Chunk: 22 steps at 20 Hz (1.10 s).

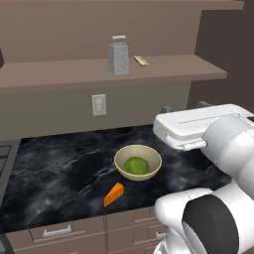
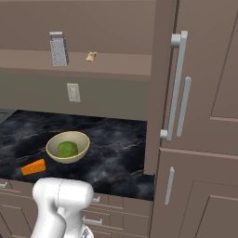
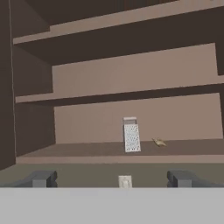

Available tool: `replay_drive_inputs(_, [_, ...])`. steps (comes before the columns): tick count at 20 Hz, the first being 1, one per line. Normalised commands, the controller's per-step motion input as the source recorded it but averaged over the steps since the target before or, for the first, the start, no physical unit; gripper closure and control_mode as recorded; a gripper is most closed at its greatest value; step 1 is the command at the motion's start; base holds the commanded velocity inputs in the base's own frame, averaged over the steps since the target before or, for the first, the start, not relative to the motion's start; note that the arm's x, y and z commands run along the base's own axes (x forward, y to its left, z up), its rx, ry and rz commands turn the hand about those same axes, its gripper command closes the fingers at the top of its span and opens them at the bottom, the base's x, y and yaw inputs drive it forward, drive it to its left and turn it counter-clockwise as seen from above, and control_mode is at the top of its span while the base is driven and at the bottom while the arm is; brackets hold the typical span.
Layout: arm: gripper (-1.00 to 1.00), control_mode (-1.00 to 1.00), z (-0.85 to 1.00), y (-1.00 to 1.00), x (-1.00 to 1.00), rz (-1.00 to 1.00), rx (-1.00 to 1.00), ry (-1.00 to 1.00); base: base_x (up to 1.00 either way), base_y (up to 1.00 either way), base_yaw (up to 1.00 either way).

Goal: Pick the cheese from the fridge and the cheese grater from the cabinet and place them next to the salad bowl.

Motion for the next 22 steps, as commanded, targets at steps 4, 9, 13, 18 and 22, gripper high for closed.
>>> replay_drive_inputs(4, [-1.0,-1.0,0.2,-0.14,0.0,0.07,-0.02,-0.02,0.0,0.0,0.0])
replay_drive_inputs(9, [-1.0,-1.0,0.34,-0.09,0.0,0.1,-0.03,-0.02,0.0,0.0,0.0])
replay_drive_inputs(13, [-1.0,-1.0,0.3,-0.22,0.11,0.08,0.0,0.01,0.0,0.0,0.0])
replay_drive_inputs(18, [-1.0,-1.0,0.29,-0.1,0.01,-0.05,0.0,0.06,0.0,0.0,0.0])
replay_drive_inputs(22, [-1.0,-1.0,0.0,-0.22,0.0,-0.09,-0.02,0.0,0.0,0.0,0.0])
